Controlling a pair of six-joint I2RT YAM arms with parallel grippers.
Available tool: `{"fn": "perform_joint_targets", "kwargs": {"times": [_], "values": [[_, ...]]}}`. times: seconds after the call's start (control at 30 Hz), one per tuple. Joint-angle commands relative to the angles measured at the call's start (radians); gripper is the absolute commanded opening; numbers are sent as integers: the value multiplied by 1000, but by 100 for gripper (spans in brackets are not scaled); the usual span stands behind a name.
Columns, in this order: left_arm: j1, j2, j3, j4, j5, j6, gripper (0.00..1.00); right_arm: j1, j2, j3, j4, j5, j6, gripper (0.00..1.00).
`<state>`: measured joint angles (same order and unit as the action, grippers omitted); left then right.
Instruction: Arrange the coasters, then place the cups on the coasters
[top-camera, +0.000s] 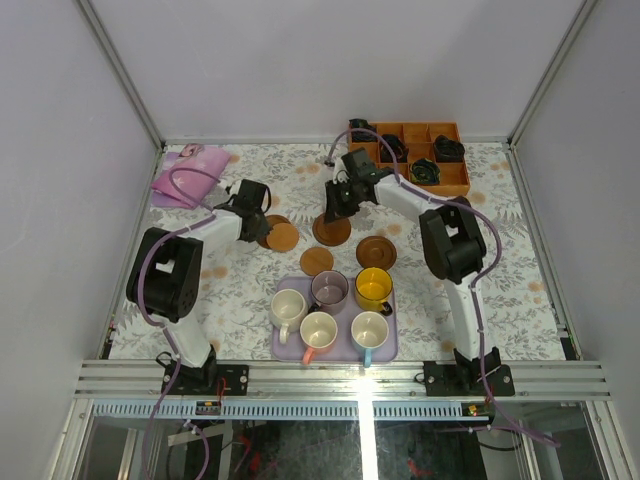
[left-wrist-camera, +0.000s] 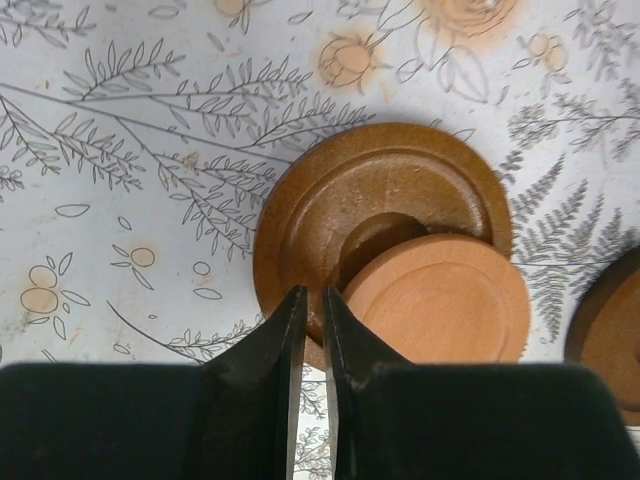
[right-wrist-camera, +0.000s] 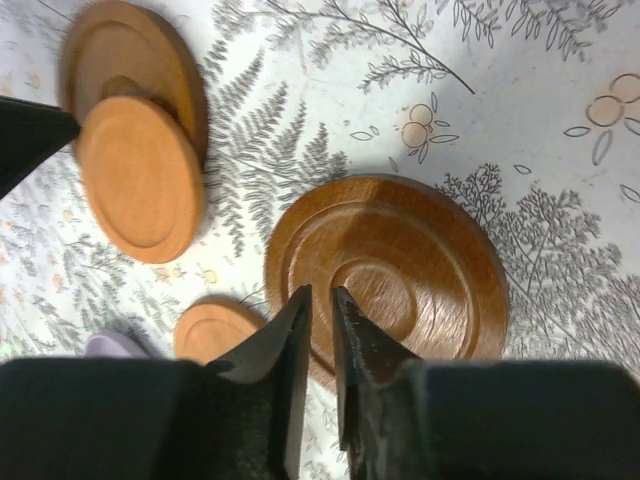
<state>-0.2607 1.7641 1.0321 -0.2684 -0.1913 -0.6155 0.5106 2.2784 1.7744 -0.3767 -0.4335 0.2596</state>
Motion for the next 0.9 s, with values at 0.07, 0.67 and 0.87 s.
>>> {"fn": "perform_joint_targets", "kwargs": {"times": [0.07, 0.67, 0.87], "values": [[6, -39, 109, -9, 21, 50, 12, 14, -253, -88, 36, 84, -26, 28], [-8, -58, 25, -53, 58, 30, 63, 20, -415, -313, -19, 105, 10, 56], [-8, -23, 31, -26, 120, 13, 82, 20, -426, -332, -9, 104, 13, 56]]}}
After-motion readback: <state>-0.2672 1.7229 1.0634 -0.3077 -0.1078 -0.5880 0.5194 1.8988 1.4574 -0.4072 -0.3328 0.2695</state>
